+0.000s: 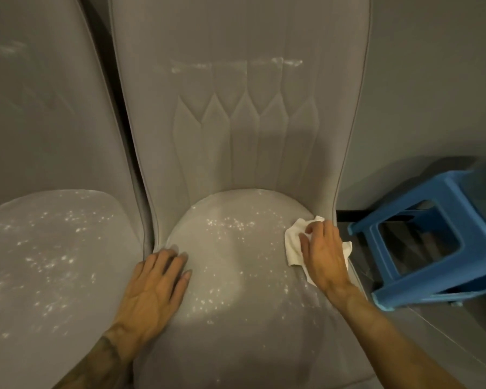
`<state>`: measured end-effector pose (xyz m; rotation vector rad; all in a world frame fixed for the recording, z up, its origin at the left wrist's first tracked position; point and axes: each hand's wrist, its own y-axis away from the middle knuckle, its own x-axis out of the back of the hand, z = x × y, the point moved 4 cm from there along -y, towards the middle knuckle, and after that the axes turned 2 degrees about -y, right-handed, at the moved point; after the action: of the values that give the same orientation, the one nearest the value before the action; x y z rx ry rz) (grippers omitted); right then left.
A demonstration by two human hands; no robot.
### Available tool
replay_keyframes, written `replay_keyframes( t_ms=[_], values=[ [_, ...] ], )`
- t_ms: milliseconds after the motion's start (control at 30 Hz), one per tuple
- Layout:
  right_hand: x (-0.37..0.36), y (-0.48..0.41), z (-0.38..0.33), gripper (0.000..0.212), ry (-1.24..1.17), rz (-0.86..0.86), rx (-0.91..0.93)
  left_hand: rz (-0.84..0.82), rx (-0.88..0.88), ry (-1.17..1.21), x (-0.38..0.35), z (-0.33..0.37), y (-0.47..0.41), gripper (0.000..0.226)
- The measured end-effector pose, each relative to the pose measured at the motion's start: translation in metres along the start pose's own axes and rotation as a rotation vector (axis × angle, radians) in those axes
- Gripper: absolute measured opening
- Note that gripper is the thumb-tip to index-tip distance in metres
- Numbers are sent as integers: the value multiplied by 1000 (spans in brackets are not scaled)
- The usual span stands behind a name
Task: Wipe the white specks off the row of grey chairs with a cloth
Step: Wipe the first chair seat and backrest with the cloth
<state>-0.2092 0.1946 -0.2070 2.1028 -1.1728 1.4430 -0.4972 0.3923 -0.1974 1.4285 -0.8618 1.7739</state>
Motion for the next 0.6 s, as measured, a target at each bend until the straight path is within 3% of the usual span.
replay_keyframes(
  t_ms=[333, 500, 600],
  values=[
    [-23, -24, -6, 19, -1, 58, 6, 158, -23, 9, -21, -7, -4, 43],
    [-36, -14, -7, 32, 15, -46, 161, 198, -46, 23, -25, -9, -4, 35],
    [-31, -28, -2, 29, 69, -10, 139, 196, -40, 30, -27, -10, -2, 36]
  ],
)
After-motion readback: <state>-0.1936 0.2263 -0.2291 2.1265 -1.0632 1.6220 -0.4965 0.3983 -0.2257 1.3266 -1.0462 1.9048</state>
